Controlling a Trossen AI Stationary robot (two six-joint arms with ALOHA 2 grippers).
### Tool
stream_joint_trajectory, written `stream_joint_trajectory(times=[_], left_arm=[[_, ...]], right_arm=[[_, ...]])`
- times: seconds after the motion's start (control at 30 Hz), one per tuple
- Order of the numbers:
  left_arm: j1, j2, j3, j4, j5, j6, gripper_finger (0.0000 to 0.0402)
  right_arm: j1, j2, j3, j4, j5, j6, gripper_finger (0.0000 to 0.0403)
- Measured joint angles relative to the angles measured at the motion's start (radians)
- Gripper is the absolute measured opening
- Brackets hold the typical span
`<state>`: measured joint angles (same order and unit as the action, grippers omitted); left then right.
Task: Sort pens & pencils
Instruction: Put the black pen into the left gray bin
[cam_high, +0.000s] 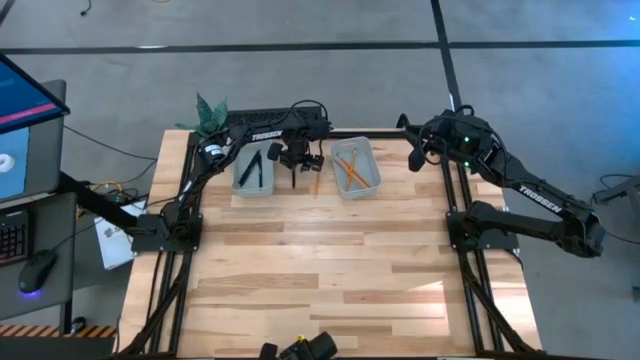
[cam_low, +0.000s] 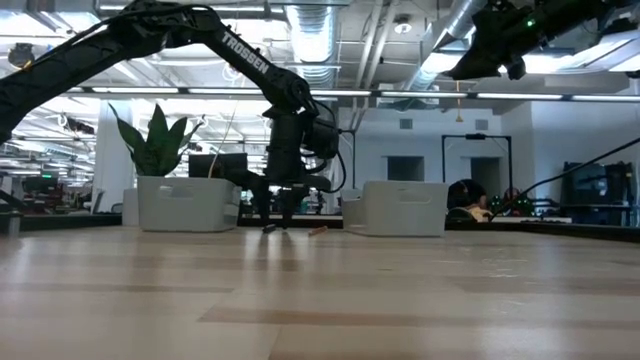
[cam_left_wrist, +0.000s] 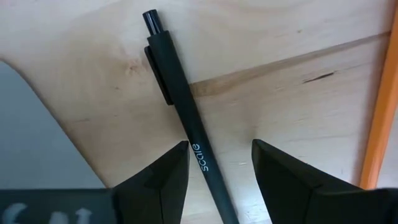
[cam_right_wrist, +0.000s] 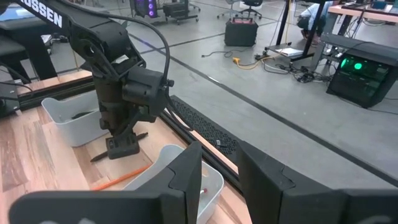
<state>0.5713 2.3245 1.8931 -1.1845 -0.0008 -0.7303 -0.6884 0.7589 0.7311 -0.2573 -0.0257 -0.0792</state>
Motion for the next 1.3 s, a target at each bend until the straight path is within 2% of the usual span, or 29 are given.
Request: stream_joint_trajectory(times=[0.43,0.9,1.3], left_arm=[[0.006,0.0,0.0,-0.006,0.041,0.0,0.0167],[0.001,0.0,0.0,0.001,0.006,-0.01,0.0167],[0.003,0.001,0.0,0.018,-0.015,0.071,0.0167]], right_arm=[[0.0,0.0,0.0,0.0,0.0,-0.008,0.0122],[0.0,0.0,0.0,0.0,0.0,-0.008,0.0122],[0.0,0.0,0.0,0.0,0.0,-0.008,0.0122]])
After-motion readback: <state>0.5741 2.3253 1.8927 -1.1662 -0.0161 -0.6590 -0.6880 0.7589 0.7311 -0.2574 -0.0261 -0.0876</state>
